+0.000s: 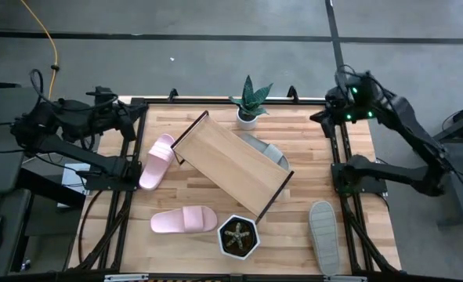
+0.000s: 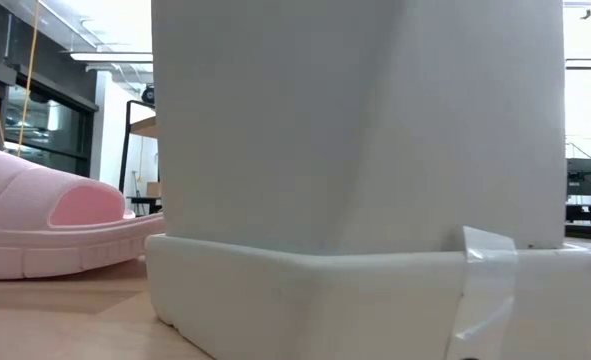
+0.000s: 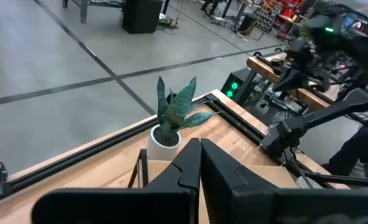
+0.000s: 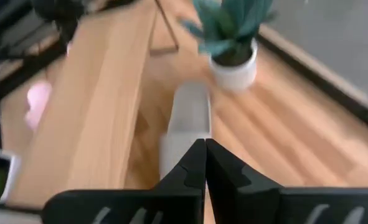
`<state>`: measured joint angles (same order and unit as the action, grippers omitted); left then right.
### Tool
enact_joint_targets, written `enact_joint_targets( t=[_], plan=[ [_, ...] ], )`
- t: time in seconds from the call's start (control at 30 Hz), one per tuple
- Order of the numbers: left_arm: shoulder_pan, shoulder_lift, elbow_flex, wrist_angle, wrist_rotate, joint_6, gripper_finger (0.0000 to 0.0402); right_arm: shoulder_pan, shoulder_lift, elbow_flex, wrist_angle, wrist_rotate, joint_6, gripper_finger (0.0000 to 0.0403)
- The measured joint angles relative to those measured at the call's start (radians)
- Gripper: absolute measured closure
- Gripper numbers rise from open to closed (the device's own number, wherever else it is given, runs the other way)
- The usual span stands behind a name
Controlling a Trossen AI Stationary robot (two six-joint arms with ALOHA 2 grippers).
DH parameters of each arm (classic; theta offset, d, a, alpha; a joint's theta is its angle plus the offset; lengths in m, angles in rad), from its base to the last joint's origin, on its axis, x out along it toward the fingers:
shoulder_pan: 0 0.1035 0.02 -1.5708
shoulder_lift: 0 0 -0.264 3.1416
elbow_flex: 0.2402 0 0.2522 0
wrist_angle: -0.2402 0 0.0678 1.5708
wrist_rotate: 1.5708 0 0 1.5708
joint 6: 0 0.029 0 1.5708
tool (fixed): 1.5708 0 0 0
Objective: Pick and place slides into the shelf
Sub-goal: Put the bottom gray slipper on the shelf
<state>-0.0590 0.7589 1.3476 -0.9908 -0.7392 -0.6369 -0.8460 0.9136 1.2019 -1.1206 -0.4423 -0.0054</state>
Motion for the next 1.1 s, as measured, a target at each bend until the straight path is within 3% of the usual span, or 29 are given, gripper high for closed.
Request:
enact_joint_targets(
  t=[0.27,0.5,0.67,0.87,1.1],
  plan=[
    [0.000,0.052,0.000,0.006,0.060,-0.028,0.0401,-0.236,0.190,-0.007,-0.293,-0.313,-0.272,0.0402],
    [0.000,0.087,0.000,0.005,0.104,-0.029,0.0401,-0.185,0.262,-0.060,-0.338,-0.313,-0.261,0.0402],
    [0.000,0.098,0.000,-0.006,0.104,-0.025,0.0401,-0.174,0.289,-0.122,-0.425,-0.218,-0.289,0.0393],
    [0.000,0.094,0.000,-0.008,0.104,-0.012,0.0401,-0.164,0.273,-0.239,-0.449,-0.218,-0.311,0.0328],
    [0.000,0.094,0.000,-0.008,0.104,0.008,0.0401,-0.063,0.216,-0.313,-0.428,-0.214,-0.298,0.0248]
  ],
)
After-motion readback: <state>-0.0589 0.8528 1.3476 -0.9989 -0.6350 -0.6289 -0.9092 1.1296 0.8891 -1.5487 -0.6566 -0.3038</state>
